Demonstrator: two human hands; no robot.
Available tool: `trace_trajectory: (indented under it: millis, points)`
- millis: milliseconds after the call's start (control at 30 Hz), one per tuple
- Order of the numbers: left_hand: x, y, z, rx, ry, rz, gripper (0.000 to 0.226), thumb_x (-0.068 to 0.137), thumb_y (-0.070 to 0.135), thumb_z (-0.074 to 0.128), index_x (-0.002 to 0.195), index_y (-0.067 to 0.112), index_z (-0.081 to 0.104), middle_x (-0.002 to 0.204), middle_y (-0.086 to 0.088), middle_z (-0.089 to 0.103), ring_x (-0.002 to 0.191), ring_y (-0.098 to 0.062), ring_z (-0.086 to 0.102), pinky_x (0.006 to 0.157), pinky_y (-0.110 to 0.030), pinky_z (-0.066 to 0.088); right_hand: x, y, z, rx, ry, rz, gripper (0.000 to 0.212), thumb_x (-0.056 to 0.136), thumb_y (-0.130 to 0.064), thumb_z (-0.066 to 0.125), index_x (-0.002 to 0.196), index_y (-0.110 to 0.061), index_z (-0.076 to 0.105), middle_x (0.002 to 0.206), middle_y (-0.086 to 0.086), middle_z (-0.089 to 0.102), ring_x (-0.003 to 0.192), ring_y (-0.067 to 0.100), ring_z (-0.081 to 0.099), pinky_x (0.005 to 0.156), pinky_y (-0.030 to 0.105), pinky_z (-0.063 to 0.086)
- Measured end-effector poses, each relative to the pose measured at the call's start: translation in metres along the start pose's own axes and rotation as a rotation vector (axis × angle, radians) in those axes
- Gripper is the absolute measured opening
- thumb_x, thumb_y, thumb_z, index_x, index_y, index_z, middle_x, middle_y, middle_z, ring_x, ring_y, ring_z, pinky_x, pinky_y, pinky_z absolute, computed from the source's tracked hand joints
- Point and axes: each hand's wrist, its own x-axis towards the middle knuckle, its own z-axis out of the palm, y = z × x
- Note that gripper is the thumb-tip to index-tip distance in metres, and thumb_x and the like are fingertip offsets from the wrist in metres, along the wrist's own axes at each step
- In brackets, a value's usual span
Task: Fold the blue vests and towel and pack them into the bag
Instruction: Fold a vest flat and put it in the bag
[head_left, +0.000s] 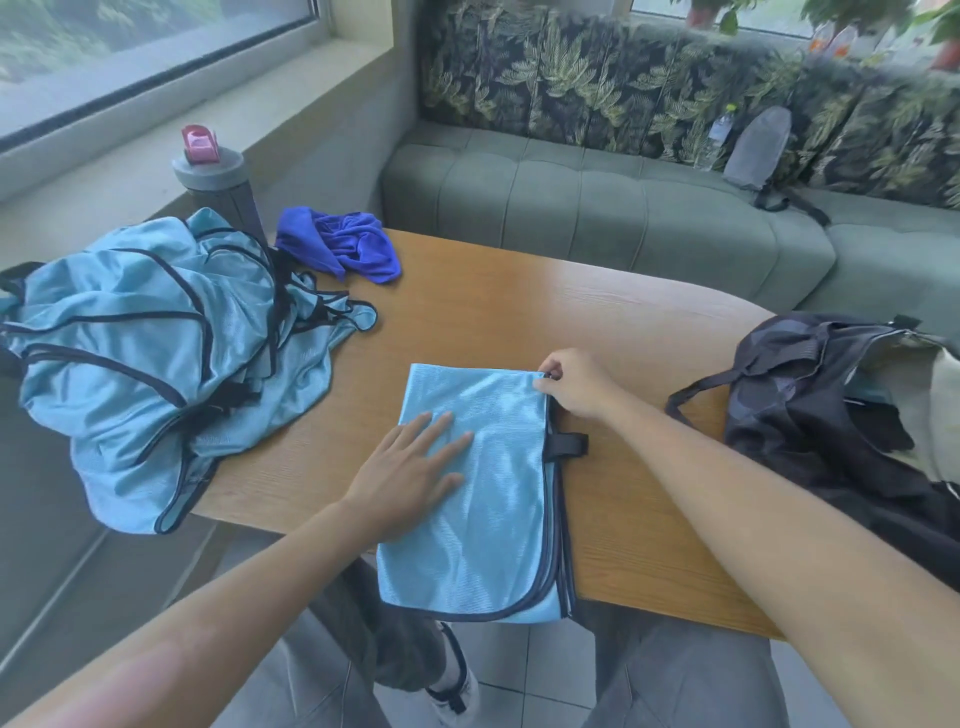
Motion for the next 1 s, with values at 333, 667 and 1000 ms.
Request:
trace_trajectory:
  millis: [333, 667, 1000]
  points:
    - [0.009, -0.003, -0.002, -0.026, -0.005, -0.053, 0.08, 0.09, 0.07, -0.003, 0.162, 0.039, 0.008, 0.172, 0.003, 0.001, 0.158, -0.022, -0.003, 0.126, -0.038, 0.005, 0.027, -0.011, -0.001, -0.004, 0.089, -0.108, 0.013, 0.098, -0.024, 0.062, 0.089, -0.019, 0.069, 0.095, -0.004, 0.066, 0.091, 0.017, 0.061, 0.08, 0.034, 0.049]
    - [0.015, -0.003, 0.012, -0.08, 0.058, -0.084, 0.069, 0.1, 0.063, 0.008, 0.162, 0.036, 0.016, 0.171, 0.003, 0.006, 0.158, -0.023, 0.001, 0.127, -0.044, 0.009, 0.049, 0.0, -0.001, -0.184, -0.084, -0.198, 0.017, 0.089, -0.034, 0.075, 0.088, -0.022, 0.062, 0.093, -0.009, 0.054, 0.096, 0.018, 0.052, 0.079, 0.031, 0.04]
    - [0.03, -0.013, -0.012, -0.1, 0.193, -0.059, 0.071, 0.1, 0.061, 0.02, 0.155, 0.02, 0.04, 0.166, -0.005, 0.028, 0.156, -0.024, 0.018, 0.125, -0.044, 0.021, 0.029, -0.01, 0.009, -0.215, 0.261, -0.293, 0.023, 0.103, -0.029, 0.053, 0.114, -0.011, 0.064, 0.117, 0.001, 0.062, 0.117, 0.023, 0.051, 0.093, 0.031, 0.038]
